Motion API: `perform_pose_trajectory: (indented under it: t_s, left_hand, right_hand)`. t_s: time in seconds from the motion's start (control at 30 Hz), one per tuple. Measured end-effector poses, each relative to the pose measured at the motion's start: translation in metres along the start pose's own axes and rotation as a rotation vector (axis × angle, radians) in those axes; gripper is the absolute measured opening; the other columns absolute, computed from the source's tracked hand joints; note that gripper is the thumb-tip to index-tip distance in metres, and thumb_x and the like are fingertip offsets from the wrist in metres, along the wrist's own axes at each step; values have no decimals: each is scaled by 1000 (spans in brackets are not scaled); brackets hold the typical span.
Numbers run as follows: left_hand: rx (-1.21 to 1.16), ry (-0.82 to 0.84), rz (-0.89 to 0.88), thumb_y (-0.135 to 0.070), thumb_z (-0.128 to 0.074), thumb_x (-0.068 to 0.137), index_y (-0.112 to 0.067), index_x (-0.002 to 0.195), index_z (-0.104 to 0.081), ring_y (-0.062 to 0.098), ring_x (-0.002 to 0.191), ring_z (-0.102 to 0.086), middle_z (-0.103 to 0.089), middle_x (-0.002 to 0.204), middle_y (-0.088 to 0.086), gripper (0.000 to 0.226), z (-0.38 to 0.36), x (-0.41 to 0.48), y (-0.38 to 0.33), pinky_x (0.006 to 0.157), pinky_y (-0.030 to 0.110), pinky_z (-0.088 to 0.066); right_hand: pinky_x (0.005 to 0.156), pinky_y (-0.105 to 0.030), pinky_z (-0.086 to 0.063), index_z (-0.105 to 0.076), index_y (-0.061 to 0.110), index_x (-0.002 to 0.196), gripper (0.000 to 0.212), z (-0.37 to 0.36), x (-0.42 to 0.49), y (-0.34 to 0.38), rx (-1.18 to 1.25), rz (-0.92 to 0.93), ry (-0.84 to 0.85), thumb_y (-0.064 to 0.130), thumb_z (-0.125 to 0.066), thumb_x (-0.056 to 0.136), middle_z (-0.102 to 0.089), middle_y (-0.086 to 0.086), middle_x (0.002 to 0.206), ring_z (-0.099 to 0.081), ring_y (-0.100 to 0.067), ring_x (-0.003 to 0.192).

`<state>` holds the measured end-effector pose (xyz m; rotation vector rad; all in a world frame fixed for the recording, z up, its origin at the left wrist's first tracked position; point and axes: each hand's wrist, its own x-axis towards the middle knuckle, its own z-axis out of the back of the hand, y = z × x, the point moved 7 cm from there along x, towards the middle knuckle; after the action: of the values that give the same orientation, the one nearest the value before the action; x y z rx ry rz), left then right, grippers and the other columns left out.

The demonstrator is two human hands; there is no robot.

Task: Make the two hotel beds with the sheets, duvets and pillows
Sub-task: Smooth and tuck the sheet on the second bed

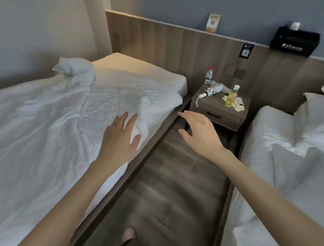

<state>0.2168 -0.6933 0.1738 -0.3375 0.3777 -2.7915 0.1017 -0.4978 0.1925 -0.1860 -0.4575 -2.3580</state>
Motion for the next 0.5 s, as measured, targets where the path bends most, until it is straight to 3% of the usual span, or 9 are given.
perform_pose_trajectory:
  t_s: [0.27,0.5]
  left_hand:
    - [-2,17,209,-41,-43,99,-26,154,-16,28,148,-12,-13,161,4,63,13,22,145,117,46,-22]
    - [-42,13,217,-38,-46,98,-27,153,-20,25,147,-17,-19,160,4,62,16,87,199,116,47,-25]
  right_hand:
    - [115,-46,-28,-40,23,146,54,-100,120,95,52,141,159,31,-56,95,-39,-6,152,-34,-26,140]
    - [114,-41,-24,-39,26,146,53,-130,201,112,38,125,186,32,-55,96,-34,-2,155,-31,-24,140]
